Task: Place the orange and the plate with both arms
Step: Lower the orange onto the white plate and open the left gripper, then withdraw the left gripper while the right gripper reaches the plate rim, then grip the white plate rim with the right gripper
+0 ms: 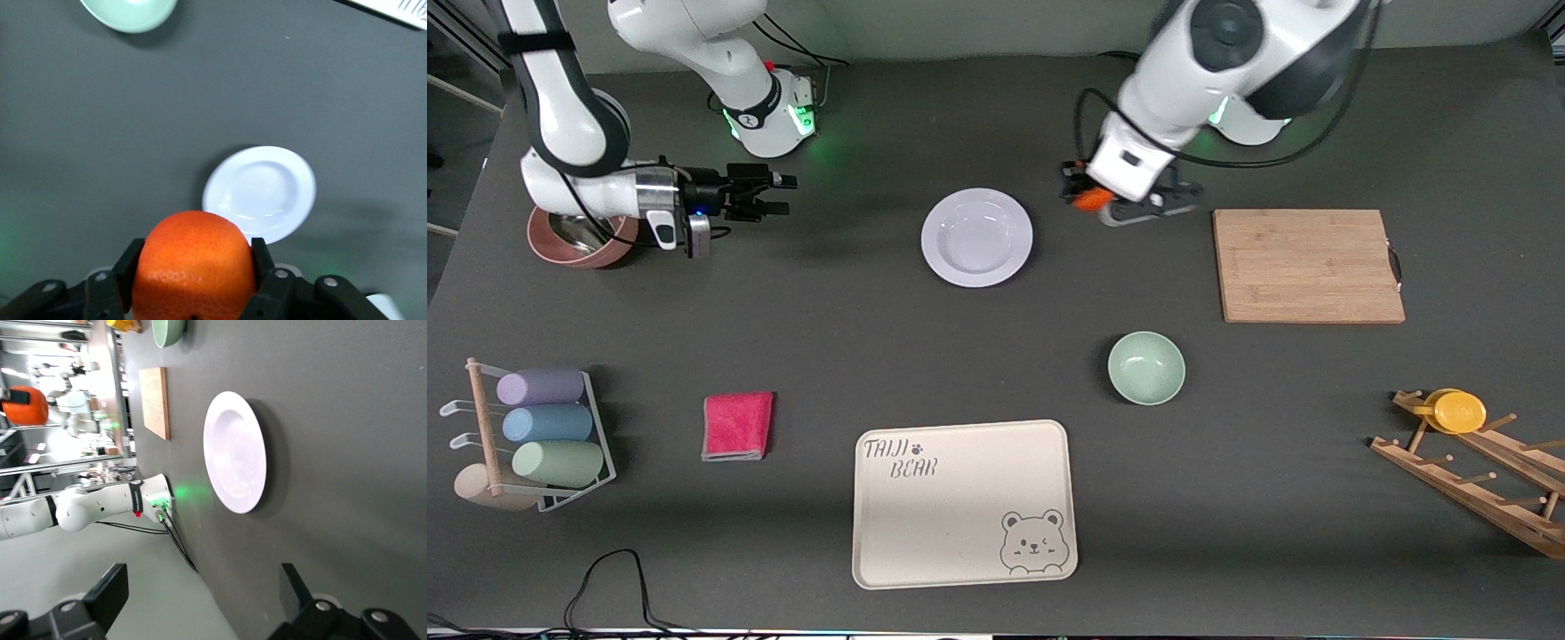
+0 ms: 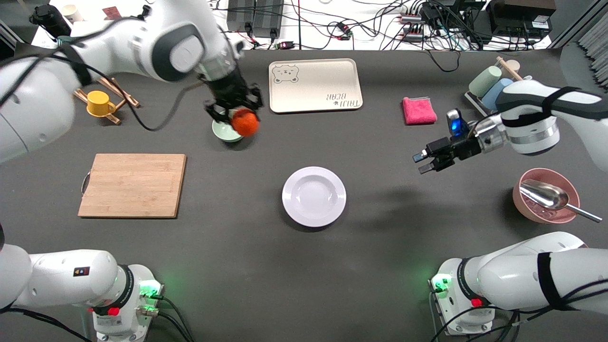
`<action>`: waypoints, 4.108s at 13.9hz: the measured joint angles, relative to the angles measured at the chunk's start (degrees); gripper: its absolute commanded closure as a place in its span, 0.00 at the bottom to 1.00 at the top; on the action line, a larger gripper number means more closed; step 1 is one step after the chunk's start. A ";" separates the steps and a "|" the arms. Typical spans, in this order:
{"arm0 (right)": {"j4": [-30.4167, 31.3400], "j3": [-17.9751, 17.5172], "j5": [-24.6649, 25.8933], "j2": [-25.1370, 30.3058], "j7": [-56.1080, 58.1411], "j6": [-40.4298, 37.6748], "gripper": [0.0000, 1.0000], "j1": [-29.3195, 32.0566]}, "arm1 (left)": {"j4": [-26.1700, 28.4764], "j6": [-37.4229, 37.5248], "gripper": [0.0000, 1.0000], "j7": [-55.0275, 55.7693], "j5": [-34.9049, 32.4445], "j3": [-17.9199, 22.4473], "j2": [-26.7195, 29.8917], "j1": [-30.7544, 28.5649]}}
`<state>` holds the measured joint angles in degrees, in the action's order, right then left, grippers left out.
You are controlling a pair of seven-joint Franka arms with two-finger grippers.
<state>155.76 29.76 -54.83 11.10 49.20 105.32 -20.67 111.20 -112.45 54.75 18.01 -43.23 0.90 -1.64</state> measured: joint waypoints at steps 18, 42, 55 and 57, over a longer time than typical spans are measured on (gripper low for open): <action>-0.86 -0.23 -21.37 -28.74 30.19 -4.46 0.00 -0.29 | -11.77 -22.22 1.00 55.27 -43.53 10.84 -44.11 33.81; -3.05 -1.79 -27.20 -36.24 37.69 -7.60 0.53 -0.91 | -28.80 13.79 0.00 -16.63 -29.15 11.27 -24.34 3.58; -5.71 -3.36 -51.02 -39.72 37.78 -7.51 0.53 -20.36 | -28.35 27.74 0.00 -60.56 -19.22 45.08 -3.08 3.53; -6.16 -3.77 -54.31 -40.37 37.79 -7.51 0.53 -22.63 | -25.36 25.89 0.00 -62.70 -19.13 46.11 -0.60 3.67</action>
<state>149.60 25.99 -109.13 -29.27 86.99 97.81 -43.30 85.85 -86.56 -7.95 -1.11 2.87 0.30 2.02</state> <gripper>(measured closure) 0.533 0.000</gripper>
